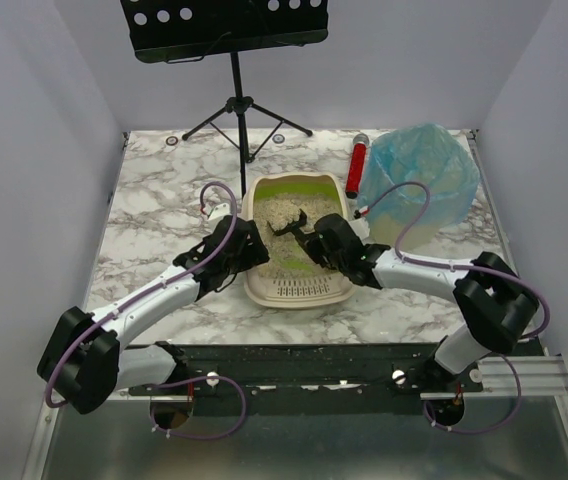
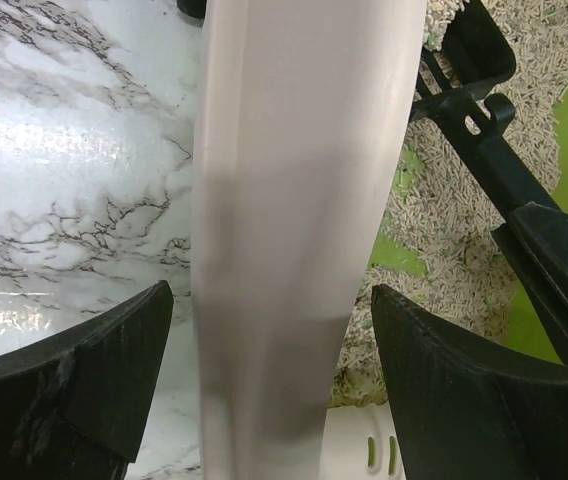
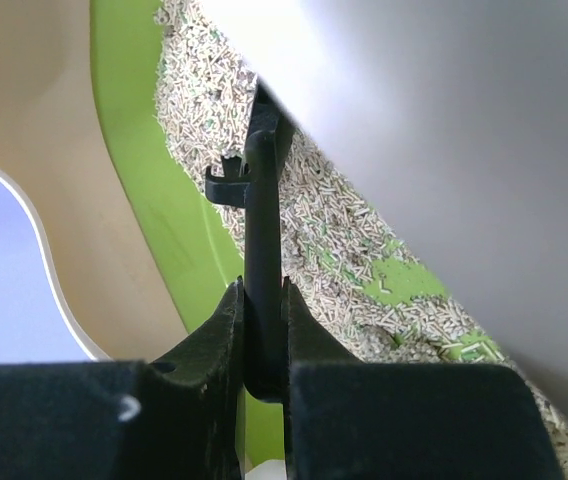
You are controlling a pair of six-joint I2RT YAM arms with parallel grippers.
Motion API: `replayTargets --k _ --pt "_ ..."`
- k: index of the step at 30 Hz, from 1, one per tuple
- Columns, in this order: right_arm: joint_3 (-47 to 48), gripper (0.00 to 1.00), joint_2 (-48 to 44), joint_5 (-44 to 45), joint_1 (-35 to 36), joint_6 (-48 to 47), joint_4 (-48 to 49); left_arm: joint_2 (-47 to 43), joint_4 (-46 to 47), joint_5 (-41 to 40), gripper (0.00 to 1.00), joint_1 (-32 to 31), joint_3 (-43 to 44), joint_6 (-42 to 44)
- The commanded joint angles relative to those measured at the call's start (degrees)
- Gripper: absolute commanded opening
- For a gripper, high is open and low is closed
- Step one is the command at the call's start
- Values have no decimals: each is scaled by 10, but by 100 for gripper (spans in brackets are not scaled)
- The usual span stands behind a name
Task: Clean the litter box
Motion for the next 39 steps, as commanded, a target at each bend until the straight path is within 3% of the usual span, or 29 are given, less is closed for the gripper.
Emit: replayTargets --k 1,6,11,15,39 --pt "-69 1 17 9 -14 -35 -13 -5 10 16 88 3 5 -10" --pt "-129 1 -6 5 -14 -45 119 3 9 17 87 2 4 -14" --pt "-149 1 -21 12 -15 -57 141 2 8 22 86 2 1 -19" --pt "-185 1 -26 -1 -14 -52 227 -11 7 23 86 3 -4 -25" --pt "-260 1 -130 -28 -12 -72 330 -92 -17 15 88 2 -31 -52"
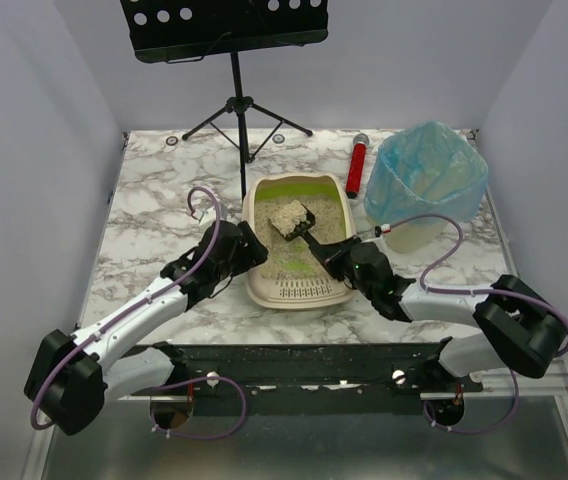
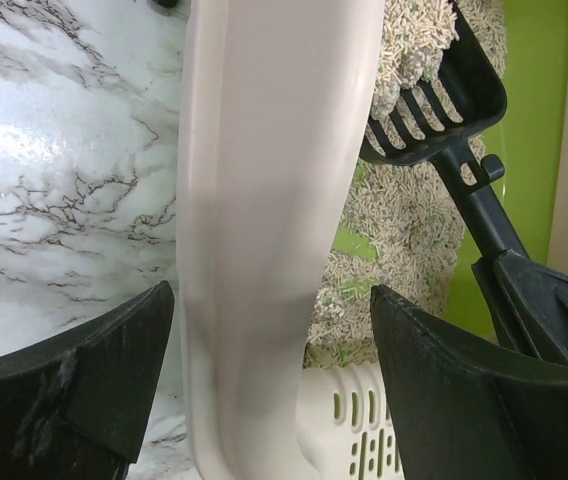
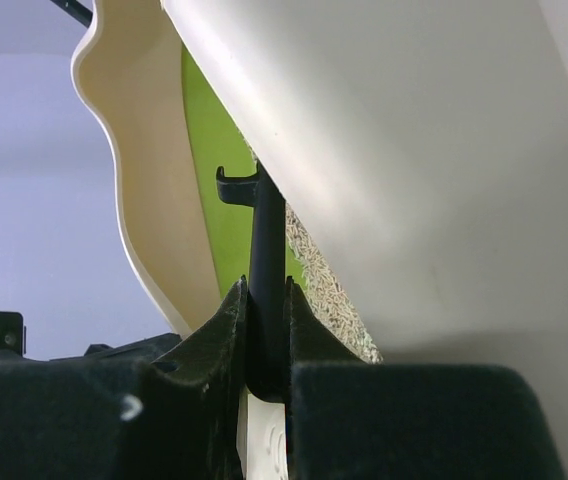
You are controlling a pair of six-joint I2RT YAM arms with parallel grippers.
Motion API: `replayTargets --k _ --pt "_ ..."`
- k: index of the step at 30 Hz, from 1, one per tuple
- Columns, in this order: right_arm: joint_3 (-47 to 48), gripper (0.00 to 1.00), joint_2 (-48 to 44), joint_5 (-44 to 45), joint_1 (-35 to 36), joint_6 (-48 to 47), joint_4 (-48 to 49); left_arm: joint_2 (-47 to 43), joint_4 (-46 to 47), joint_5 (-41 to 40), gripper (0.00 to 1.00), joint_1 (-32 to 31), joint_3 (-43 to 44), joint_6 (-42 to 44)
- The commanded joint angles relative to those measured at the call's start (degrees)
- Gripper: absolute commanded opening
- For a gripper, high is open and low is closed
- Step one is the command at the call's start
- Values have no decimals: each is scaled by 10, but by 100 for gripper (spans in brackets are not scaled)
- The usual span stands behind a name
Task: Clean the litter box
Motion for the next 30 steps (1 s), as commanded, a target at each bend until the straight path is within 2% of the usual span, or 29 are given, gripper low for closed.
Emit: replayTargets --k 1,16,23,30 --pt "-28 1 -33 1 -4 -5 19 -27 -17 -18 88 2 -6 -5" --pt "-60 1 -157 7 1 -9 -15 -5 -3 -8 90 3 2 17" --pt "-99 1 -218 6 2 4 -18 41 9 2 89 2 15 24" --pt "-145 1 -252 -14 2 -22 70 67 18 14 85 2 9 30"
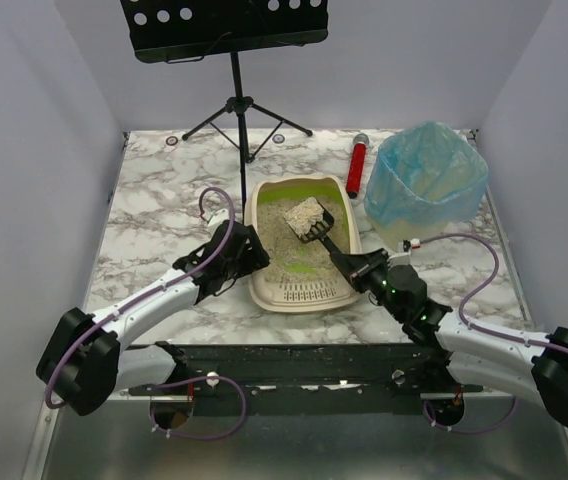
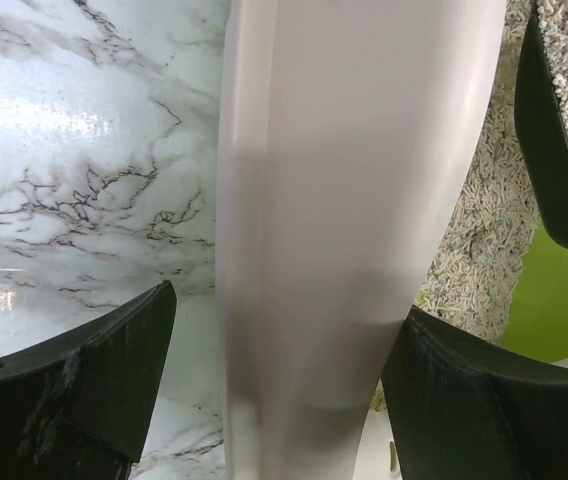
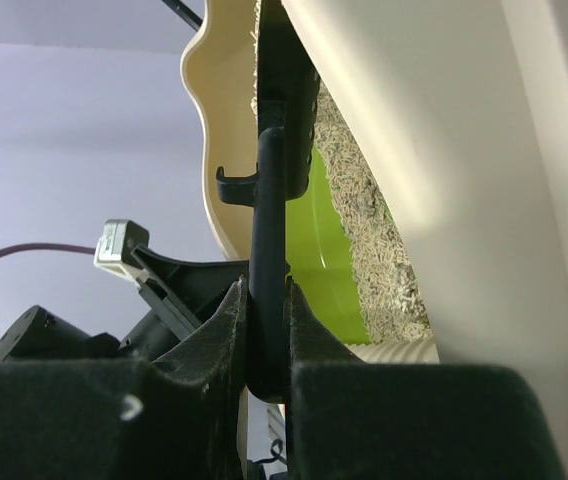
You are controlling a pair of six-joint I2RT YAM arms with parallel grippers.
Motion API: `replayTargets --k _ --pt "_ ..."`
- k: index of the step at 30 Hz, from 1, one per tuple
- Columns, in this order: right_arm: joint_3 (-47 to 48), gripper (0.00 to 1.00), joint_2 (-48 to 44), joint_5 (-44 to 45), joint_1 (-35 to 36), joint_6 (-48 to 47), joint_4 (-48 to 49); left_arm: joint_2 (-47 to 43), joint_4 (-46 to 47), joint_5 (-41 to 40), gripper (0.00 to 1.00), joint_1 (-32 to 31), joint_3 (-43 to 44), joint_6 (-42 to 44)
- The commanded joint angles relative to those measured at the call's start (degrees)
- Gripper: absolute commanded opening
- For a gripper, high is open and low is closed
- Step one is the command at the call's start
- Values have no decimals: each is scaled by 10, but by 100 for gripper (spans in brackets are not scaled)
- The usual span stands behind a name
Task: Clean the litter box
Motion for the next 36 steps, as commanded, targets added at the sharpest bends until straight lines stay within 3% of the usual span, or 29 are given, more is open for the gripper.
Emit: replayTargets --k 1,5,12,18,24,36 --pt "-19 1 -15 -23 2 -18 88 10 13 16 84 2 5 10" --pt "-45 1 -14 -28 2 -16 150 3 11 26 74 -6 2 11" --pt "-60 1 -13 -29 1 -26 215 -5 -34 -19 71 -42 2 0" --pt "-84 1 -10 -15 1 -28 279 -2 -26 15 66 -55 -25 -16" --pt "-86 1 -38 -8 1 -3 198 -44 -23 24 62 -77 -66 -63" --pt "-80 1 -25 -40 1 -10 205 -122 20 24 62 -142 -107 -130"
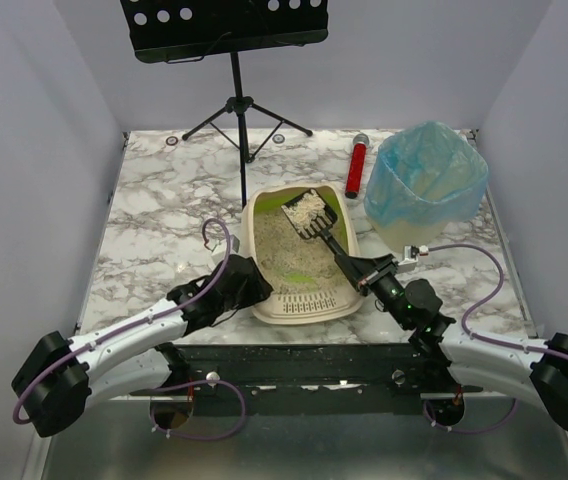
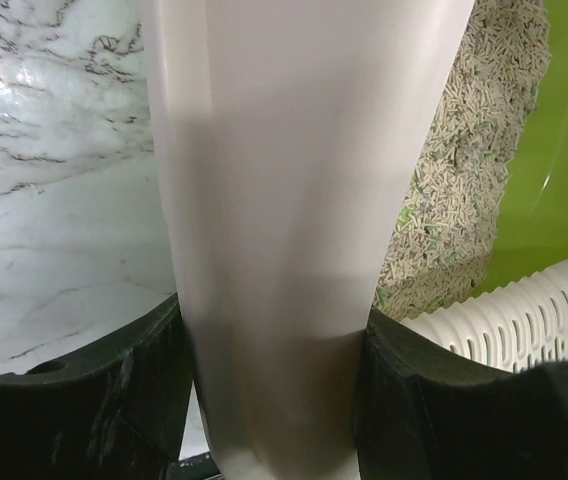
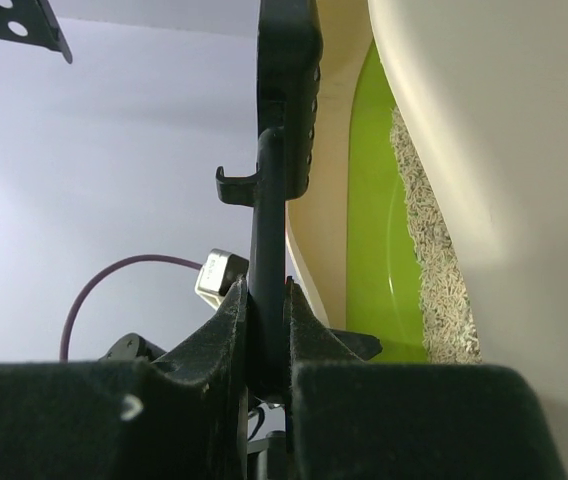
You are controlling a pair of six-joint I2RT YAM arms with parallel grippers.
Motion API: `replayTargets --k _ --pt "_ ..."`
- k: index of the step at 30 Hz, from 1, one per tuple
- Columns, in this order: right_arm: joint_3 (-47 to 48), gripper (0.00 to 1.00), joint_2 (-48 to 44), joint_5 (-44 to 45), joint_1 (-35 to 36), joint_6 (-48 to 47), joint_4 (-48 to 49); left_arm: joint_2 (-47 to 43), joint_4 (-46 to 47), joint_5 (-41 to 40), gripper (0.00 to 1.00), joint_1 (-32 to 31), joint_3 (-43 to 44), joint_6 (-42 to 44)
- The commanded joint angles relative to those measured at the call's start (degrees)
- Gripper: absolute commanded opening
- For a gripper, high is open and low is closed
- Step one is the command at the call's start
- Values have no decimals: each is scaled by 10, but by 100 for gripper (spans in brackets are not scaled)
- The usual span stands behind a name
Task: Clean the litter box
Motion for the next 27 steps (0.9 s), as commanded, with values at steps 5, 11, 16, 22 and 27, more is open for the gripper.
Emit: replayTargets --k 5,11,16,22,27 --pt "-15 1 -3 -53 1 -21 50 10 28 14 63 -71 7 -65" --pt "9 1 -105 -17 1 2 -153 -8 3 -40 83 -81 4 -75" --pt "32 1 -256 15 2 41 -408 -26 -85 -91 97 -81 41 -63" --pt "-5 1 -228 -43 2 55 -294 -61 -110 -125 99 -80 56 -51" --pt "32 1 -249 -32 1 24 -363 -88 -130 -141 99 -81 61 -51"
